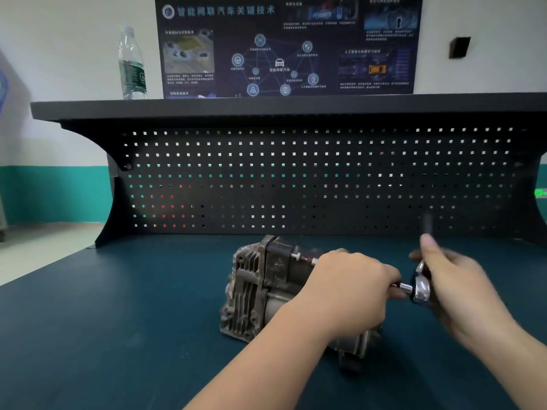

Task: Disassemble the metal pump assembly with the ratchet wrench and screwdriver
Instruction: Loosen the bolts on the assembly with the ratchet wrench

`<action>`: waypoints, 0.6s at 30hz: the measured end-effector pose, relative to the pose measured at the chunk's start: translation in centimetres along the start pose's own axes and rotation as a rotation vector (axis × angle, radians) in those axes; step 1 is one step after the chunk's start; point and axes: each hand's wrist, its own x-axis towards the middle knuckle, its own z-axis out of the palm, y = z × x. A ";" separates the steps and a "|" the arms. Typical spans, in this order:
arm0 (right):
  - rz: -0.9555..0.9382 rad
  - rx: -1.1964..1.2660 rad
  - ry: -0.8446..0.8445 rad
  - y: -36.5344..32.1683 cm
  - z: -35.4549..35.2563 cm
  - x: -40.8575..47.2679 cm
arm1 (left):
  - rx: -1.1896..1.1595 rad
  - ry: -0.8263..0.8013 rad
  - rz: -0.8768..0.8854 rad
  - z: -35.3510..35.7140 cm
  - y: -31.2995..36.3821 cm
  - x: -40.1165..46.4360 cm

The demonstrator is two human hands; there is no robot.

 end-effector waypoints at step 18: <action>-0.559 -0.111 -0.004 -0.3 -0.5 -1.9 | 0.004 -0.019 -0.002 0.9 -0.2 0.3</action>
